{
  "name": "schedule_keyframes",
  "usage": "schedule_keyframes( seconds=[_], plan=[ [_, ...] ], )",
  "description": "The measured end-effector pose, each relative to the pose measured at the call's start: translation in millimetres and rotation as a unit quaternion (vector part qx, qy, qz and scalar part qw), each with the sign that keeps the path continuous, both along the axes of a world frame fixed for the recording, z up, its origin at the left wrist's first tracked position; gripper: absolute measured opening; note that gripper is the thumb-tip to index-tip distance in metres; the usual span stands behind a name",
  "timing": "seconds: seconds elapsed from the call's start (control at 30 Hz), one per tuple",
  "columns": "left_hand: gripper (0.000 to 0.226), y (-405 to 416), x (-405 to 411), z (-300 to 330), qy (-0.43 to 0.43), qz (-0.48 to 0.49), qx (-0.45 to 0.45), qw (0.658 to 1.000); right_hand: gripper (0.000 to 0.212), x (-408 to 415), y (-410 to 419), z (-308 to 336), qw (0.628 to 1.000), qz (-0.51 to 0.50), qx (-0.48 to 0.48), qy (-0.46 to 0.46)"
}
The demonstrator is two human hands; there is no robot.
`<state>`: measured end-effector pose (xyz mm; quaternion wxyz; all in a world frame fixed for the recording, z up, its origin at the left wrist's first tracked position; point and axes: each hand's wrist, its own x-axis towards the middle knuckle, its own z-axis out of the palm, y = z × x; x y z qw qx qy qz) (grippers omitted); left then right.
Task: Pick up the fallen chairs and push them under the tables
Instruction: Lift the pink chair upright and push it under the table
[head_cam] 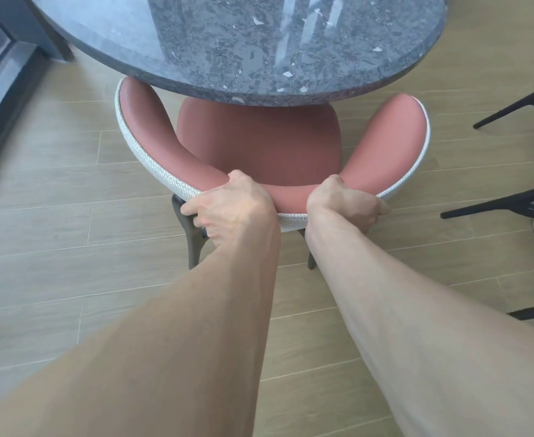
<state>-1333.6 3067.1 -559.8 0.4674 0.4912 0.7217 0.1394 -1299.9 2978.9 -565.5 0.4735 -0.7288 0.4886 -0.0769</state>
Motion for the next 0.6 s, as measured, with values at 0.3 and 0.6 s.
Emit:
schedule_keyframes(
  seconds=[0.3,0.6],
  plan=[
    [0.048,2.8,16.9,-0.7,0.046,0.013,0.015,0.999,0.056,12.3,5.8,-0.1,1.000,-0.008,-0.015,0.009],
    [0.048,0.5,15.3,6.5,0.049,0.037,0.011,0.998,0.061,15.2,6.0,2.2,0.998,0.002,0.011,0.055]
  ],
)
